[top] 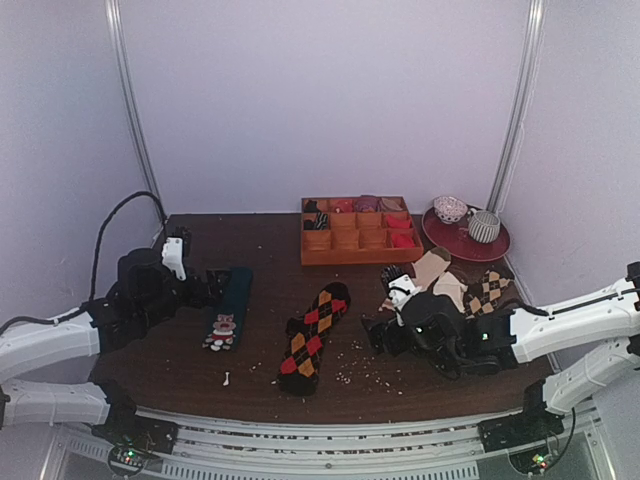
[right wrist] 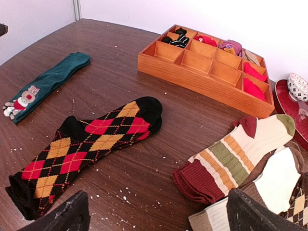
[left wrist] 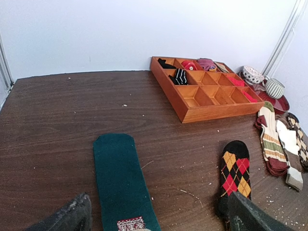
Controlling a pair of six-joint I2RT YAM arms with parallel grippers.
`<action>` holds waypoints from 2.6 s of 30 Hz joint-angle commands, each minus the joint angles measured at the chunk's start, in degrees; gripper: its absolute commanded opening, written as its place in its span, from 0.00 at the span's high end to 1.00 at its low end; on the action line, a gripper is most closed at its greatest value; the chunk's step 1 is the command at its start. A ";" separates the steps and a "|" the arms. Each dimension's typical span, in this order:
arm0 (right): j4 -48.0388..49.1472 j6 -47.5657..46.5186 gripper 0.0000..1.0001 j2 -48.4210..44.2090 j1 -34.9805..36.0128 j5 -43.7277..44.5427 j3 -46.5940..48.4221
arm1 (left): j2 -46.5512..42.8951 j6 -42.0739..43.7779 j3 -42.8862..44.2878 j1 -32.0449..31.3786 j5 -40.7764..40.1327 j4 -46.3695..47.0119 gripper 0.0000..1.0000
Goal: Roll the socks
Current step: Pick up the pair of socks from the center of the board.
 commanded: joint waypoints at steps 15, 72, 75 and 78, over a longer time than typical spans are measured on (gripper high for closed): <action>15.66 -14.03 0.05 4.14 2.04 -24.95 -4.05 | -3.30 4.47 -7.67 -4.88 8.38 7.69 0.02; 8.50 -27.96 0.79 39.74 -4.54 -56.88 17.77 | 0.48 4.25 -10.02 -7.74 9.51 7.27 0.04; 5.69 -20.20 0.87 41.70 -8.74 -66.95 20.79 | 0.65 4.96 -10.26 -7.78 11.75 8.66 0.08; 7.26 -10.19 0.88 43.62 -12.73 -78.78 21.24 | 0.19 5.31 -11.61 -7.82 16.77 12.02 0.13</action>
